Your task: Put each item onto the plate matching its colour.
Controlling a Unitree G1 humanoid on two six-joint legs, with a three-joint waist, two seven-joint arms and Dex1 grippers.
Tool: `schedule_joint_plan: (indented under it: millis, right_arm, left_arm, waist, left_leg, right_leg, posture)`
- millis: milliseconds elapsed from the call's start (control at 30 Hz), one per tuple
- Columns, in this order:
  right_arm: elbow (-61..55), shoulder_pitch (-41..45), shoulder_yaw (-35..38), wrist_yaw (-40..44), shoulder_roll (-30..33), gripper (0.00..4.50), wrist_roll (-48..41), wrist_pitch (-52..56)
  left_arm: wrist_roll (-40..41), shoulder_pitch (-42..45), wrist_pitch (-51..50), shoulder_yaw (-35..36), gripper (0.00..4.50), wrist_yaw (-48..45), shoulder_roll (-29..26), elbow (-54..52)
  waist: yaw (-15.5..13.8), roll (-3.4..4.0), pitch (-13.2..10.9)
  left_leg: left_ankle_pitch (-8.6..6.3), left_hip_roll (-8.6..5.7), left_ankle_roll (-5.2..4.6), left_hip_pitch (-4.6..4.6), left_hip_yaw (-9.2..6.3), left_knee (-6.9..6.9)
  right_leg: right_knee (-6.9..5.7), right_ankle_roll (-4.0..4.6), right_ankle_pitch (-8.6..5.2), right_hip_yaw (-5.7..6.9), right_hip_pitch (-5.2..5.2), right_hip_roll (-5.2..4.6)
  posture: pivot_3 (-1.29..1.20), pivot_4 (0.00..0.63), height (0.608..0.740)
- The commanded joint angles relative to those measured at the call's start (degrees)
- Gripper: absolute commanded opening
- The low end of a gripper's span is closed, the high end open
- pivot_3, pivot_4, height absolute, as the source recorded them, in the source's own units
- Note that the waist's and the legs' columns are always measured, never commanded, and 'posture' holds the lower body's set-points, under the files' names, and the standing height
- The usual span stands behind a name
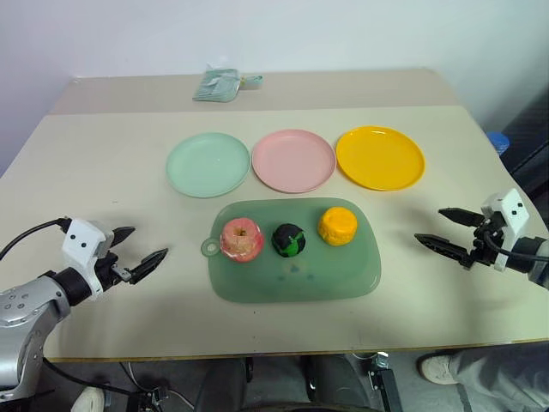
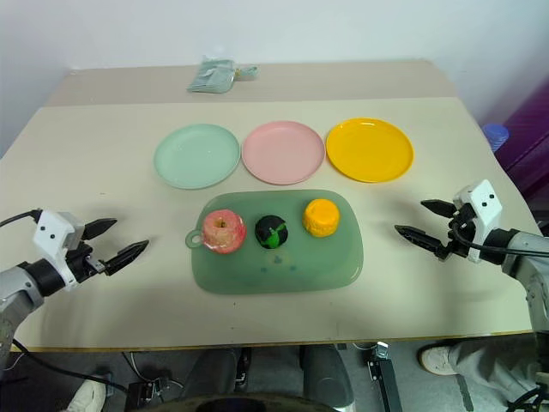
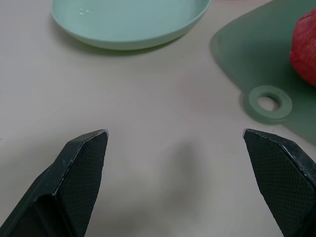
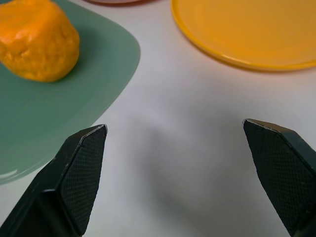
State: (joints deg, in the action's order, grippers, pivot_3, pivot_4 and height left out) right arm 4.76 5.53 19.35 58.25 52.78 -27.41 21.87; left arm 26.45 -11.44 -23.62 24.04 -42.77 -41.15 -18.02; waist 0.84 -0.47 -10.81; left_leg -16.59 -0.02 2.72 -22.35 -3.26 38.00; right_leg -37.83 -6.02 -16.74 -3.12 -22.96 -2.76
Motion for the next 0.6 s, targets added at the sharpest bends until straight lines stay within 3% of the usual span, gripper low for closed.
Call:
schedule_joint_plan:
  millis: [33,267,600]
  right_arm:
    - [1.1,2.5,0.0,0.3,-0.1,4.48,0.6,-1.4]
    - [-0.2,3.2,0.4,-0.9,-1.3,4.48,0.8,-1.7]
    - [-7.9,-4.3,3.6,-4.4,-5.1,4.48,-0.3,-1.8]
  left_arm:
    - [0.9,0.1,-0.2,1.1,4.5,1.2,0.7,-2.8]
    - [1.6,0.5,-0.9,0.7,4.5,1.8,1.7,-4.1]
    - [10.0,12.4,-6.6,-2.4,4.5,-0.3,2.4,-3.1]
  waist:
    - [0.0,0.0,0.0]
    - [-0.1,0.0,0.0]
    - [-0.1,0.01,0.0]
  left_leg:
    - [0.0,0.0,0.0,0.0,0.0,0.0]
    - [0.0,-0.01,0.0,-0.01,-0.01,0.01]
    - [0.0,-0.04,0.0,0.0,-0.07,0.04]
  right_leg:
    - [0.0,0.0,0.0,0.0,0.0,0.0]
    - [0.0,0.0,0.0,0.0,0.02,-0.01]
    - [-0.01,-0.01,0.0,0.05,0.06,0.02]
  posture:
    - [0.0,0.15,0.74]
    - [0.0,0.15,0.74]
    - [0.0,0.15,0.74]
